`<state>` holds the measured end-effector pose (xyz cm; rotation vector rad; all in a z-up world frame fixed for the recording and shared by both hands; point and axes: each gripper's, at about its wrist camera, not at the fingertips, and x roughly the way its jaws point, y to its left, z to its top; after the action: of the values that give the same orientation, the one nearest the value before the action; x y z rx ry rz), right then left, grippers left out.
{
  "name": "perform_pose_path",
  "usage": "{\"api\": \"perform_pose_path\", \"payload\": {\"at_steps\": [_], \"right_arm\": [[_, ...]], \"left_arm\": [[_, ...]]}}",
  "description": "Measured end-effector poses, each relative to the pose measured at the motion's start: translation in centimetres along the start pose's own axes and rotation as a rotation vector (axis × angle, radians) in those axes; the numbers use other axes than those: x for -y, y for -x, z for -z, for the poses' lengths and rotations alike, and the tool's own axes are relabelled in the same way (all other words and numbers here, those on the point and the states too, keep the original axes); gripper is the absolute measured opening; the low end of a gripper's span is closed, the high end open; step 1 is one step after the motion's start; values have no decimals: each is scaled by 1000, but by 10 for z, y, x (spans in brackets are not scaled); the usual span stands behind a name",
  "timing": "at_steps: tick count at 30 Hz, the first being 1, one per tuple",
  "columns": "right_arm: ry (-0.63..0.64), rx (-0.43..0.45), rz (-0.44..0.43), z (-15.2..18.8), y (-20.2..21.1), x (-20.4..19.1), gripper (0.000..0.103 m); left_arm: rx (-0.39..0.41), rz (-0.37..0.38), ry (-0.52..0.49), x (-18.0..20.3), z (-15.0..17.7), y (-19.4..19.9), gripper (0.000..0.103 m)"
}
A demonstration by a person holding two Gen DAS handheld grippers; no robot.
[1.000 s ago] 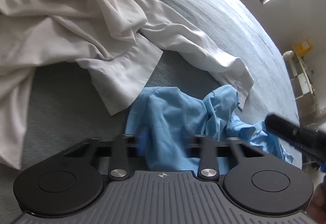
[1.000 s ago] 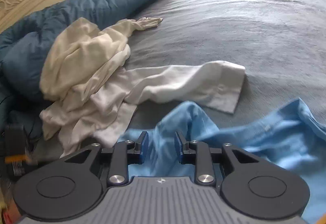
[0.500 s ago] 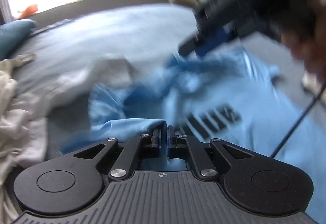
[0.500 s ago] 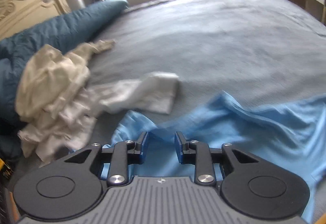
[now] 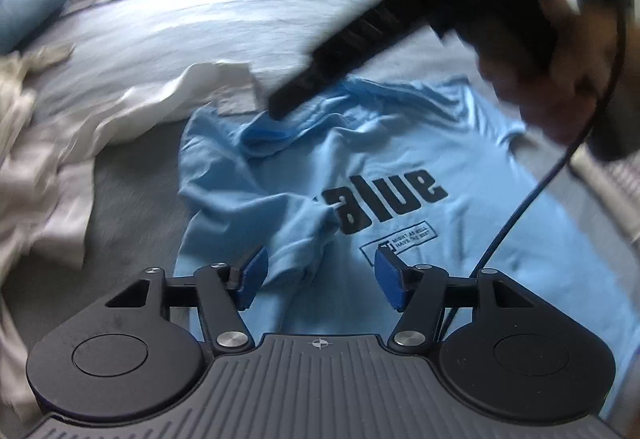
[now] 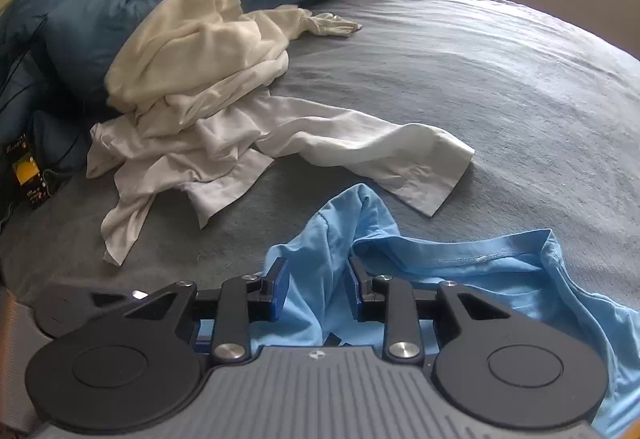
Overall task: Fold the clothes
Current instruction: 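Pinch the light-blue shirt with the left gripper while the right gripper hovers open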
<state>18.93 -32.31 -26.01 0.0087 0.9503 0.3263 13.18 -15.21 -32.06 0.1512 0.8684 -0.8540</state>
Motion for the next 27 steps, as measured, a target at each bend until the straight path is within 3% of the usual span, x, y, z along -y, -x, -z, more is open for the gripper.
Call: {"api": "perform_pose_path", "payload": {"at_steps": [5, 9, 12, 15, 19, 27], "right_arm": [[16, -17, -7, 21, 6, -13, 32], [125, -52, 1, 41, 6, -39, 32], [226, -75, 44, 56, 0, -59, 32], [291, -74, 66, 66, -6, -73, 32], [342, -59, 90, 72, -13, -83, 32], [328, -20, 155, 75, -16, -86, 32]], "left_arm": [[-14, -36, 301, -64, 7, 1, 59], [-57, -29, 476, -112, 5, -26, 56], [-72, -14, 481, -123, -3, -41, 51], [-103, -9, 458, -123, -9, -56, 40], [-146, -13, 421, -115, -12, -66, 4], [-63, 84, 543, -126, -53, -42, 0]]}}
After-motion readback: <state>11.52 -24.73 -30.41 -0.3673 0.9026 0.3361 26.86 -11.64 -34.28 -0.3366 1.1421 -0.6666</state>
